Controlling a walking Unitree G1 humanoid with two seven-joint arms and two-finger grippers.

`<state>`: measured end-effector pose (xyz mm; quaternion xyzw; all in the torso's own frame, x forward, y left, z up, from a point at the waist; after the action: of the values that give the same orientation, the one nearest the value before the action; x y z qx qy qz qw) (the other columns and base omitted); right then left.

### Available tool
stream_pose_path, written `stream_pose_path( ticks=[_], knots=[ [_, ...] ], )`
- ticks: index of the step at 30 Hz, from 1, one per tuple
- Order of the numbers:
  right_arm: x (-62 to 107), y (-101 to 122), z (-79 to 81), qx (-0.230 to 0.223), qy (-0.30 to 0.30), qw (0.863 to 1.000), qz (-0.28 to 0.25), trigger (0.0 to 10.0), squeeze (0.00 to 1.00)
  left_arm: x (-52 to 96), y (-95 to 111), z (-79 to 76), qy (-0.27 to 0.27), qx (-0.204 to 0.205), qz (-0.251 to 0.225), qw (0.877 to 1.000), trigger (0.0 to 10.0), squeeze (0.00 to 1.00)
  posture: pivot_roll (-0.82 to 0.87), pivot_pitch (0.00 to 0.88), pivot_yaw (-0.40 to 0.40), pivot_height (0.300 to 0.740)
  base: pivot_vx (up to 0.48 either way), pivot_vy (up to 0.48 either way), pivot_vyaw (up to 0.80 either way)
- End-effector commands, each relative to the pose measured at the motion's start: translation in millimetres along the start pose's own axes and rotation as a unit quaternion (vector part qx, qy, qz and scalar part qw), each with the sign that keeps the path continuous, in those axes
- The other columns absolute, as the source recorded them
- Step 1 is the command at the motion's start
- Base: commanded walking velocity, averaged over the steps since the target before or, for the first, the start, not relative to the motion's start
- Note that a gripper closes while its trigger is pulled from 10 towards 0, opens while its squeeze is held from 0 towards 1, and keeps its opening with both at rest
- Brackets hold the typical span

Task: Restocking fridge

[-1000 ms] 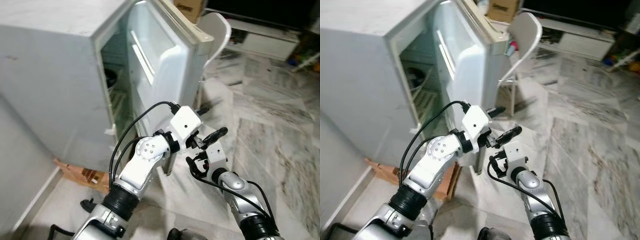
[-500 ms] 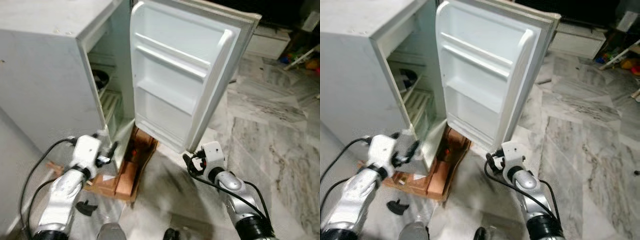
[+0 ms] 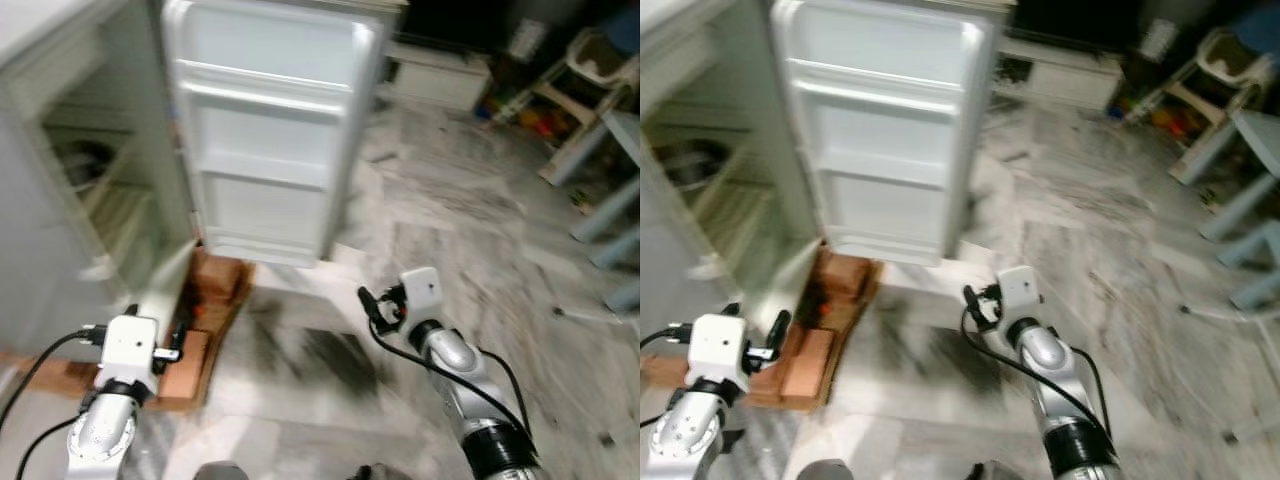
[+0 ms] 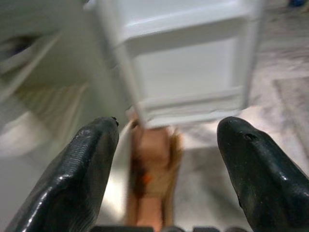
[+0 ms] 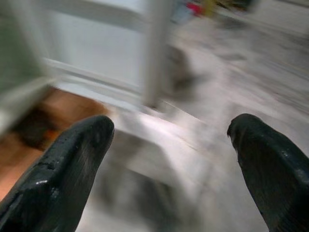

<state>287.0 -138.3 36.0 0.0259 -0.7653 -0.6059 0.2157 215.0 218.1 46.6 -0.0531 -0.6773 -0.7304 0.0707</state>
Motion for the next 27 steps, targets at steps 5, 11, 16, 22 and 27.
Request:
stream_pose_path(
  ticks=[5, 11, 16, 22, 27],
  knots=[
    [4.8, 1, -2.2, -0.018, -0.016, 0.999, -0.025, 10.0, 0.0, -8.3, 4, -6.7, 0.001, -0.01, -0.008, 1.0, 10.0, 0.0, 0.19, 0.0, -0.078, 0.74, 0.46, 0.0, -0.26],
    [4.5, 3, -0.8, -0.021, -0.026, 0.999, -0.039, 10.0, 0.0, -12.3, 3, -9.0, 0.015, -0.015, -0.009, 1.0, 10.0, 0.0, 0.18, 0.0, -0.069, 0.74, 0.461, 0.0, 0.0],
    [1.3, 10, -6.2, -0.028, -0.046, 0.997, -0.058, 10.0, 0.0, -21.8, 9, -8.1, 0.028, -0.029, -0.024, 0.999, 10.0, 0.0, 0.18, 0.0, -0.059, 0.74, 0.478, 0.0, 0.0],
    [1.1, 20, -23.4, -0.024, -0.086, 0.992, -0.085, 10.0, 0.0, -22.8, 9, 3.8, 0.051, -0.032, -0.021, 0.998, 10.0, 0.0, 0.18, 0.0, -0.03, 0.74, 0.468, 0.0, 0.0],
    [8.3, 18, -37.2, -0.019, -0.136, 0.987, -0.089, 10.0, 0.0, -20.3, -5, 7.6, 0.054, -0.03, 0.008, 0.998, 10.0, 0.0, 0.14, 0.0, 0.005, 0.74, 0.33, 0.0, 0.0]
  ],
)
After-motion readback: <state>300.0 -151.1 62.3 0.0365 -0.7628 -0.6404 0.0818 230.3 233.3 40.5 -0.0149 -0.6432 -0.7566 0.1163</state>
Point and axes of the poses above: a point about 5 cm out from each wrist's last joint towards the gripper, its own x axis pointing back from the gripper into the wrist, its own y axis along the axis of the wrist's last joint, z = x × y, the point moved 1 cm from there along -x, pointing out of the wrist towards the gripper, and after that the axes turned 9 degrees about x, right-handed, at the moved point
